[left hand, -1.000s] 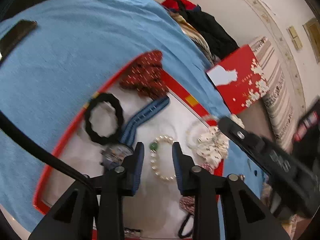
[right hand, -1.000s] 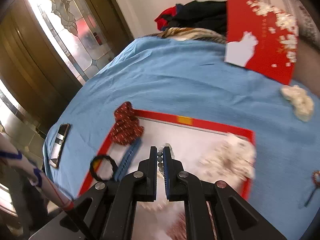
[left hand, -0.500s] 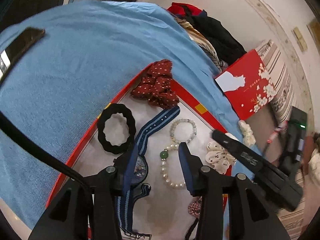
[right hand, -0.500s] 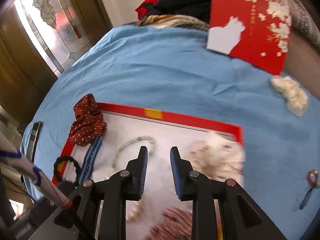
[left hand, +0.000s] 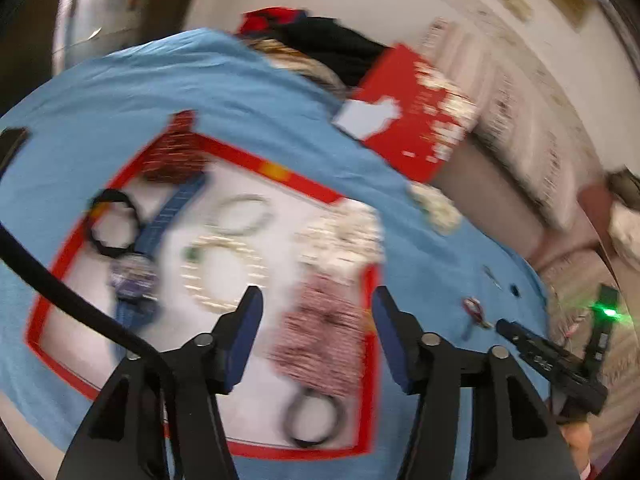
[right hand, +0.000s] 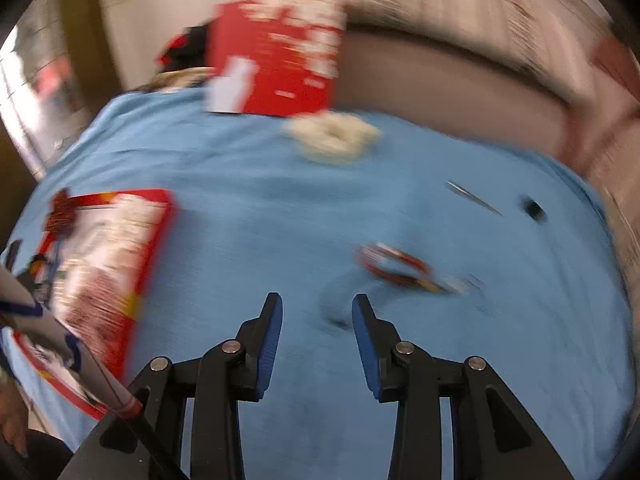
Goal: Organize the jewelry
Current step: 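Move both open tools back over the red bead bracelet and black strap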
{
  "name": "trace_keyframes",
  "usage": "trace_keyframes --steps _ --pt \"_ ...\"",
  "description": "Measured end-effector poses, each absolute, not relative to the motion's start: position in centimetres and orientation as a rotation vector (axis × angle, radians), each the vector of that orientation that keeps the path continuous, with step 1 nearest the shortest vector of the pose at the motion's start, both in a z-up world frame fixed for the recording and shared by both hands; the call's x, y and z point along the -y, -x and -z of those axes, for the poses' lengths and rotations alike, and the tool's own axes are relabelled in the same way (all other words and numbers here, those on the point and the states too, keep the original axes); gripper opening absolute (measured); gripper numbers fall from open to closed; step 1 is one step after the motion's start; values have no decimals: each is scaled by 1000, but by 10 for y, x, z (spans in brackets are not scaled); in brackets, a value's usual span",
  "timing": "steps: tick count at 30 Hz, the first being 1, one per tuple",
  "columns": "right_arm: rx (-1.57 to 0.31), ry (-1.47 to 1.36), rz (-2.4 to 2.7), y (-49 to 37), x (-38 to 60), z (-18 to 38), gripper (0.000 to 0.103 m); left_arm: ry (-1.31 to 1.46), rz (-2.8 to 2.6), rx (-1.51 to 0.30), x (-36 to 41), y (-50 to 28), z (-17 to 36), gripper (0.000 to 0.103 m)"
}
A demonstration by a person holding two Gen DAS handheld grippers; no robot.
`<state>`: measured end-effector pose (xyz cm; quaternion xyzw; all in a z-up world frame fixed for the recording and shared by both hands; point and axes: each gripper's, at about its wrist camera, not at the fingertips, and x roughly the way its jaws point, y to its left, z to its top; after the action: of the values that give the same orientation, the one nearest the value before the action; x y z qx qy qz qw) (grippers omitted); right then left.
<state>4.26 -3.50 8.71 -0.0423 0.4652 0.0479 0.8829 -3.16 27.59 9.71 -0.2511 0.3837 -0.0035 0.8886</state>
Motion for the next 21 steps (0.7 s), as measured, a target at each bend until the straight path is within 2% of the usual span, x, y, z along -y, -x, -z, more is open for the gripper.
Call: trace_keyframes --steps 8,21 --pt "-1019 -36 42 -43 125 -62 39 356 190 -844 -176 27 -97 62" --pt "-902 -107 46 -24 174 -46 42 356 332 -970 -116 -28 -64 62"
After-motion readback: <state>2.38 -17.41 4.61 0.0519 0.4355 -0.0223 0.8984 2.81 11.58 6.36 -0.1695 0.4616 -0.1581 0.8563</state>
